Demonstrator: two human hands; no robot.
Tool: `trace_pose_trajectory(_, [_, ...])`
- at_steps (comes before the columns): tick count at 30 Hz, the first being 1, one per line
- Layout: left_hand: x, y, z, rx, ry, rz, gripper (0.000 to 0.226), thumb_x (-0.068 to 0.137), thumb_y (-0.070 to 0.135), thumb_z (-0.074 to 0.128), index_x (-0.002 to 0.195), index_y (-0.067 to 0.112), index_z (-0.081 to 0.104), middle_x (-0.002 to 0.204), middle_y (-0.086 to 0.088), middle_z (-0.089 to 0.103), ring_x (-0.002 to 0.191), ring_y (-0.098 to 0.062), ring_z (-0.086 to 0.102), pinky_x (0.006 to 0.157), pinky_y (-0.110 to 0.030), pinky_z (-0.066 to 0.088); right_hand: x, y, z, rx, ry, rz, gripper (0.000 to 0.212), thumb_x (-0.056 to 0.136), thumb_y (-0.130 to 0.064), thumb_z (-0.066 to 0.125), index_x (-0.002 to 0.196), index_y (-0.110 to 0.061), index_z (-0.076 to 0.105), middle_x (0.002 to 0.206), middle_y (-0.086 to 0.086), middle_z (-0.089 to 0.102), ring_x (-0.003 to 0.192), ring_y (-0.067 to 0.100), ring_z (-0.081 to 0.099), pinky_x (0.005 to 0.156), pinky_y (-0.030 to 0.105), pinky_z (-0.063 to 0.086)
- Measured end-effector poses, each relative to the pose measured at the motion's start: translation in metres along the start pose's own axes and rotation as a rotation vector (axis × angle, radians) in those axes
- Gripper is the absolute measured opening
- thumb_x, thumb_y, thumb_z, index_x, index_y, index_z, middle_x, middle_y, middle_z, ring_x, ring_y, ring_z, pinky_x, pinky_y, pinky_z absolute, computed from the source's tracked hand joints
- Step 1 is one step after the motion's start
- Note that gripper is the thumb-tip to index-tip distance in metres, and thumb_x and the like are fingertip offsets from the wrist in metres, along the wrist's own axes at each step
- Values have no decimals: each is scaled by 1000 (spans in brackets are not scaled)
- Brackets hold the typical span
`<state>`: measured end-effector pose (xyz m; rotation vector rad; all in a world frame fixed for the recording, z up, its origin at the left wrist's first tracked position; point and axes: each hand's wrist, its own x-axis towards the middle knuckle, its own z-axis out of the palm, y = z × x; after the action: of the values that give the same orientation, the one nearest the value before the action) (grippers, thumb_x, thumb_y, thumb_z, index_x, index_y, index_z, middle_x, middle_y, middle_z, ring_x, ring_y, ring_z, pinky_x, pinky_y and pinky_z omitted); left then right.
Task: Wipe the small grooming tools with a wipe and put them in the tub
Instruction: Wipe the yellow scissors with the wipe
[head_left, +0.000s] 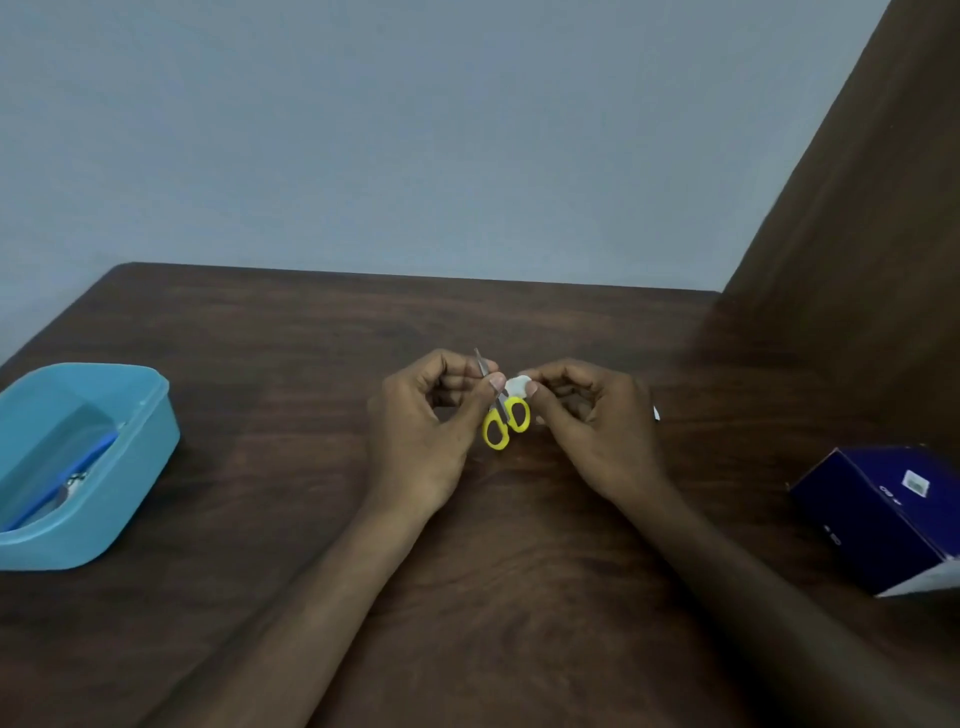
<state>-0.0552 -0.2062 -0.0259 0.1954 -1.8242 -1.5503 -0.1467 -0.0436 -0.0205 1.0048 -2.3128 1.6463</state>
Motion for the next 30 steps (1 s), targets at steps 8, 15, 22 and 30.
trace_pose_trajectory(8, [1,4,-2,-125,-24,-50,7,93,18,83,92,16,76,84,-3,80,79,-19,80,74,-42,66,-1,-7,-3,303,-81,90,10,97,-2,72,98,7,71,92,15,80,64,24,71,64,29,59])
trace_pose_trajectory(15, [-3,6,-1,-110,-129,-169,16,90,16,86,102,21,77,80,-1,81,74,-19,80,78,-43,65,-3,-13,-7,312,147,51,8,94,-3,77,100,2,76,101,10,82,76,15,74,70,24,58])
trace_pose_trajectory(22, [-8,12,-3,-7,-271,-125,7,91,14,85,97,16,83,76,-4,80,63,-14,73,69,-38,63,-1,-16,-8,497,245,197,4,98,-4,71,100,0,72,86,9,79,78,20,73,72,29,62])
trace_pose_trajectory(30, [-4,8,-1,-78,-153,-178,4,90,8,84,92,9,81,74,-4,79,65,-14,74,69,-29,63,-6,-10,-7,371,11,328,7,100,-4,68,93,-4,68,78,7,77,65,16,69,61,25,57])
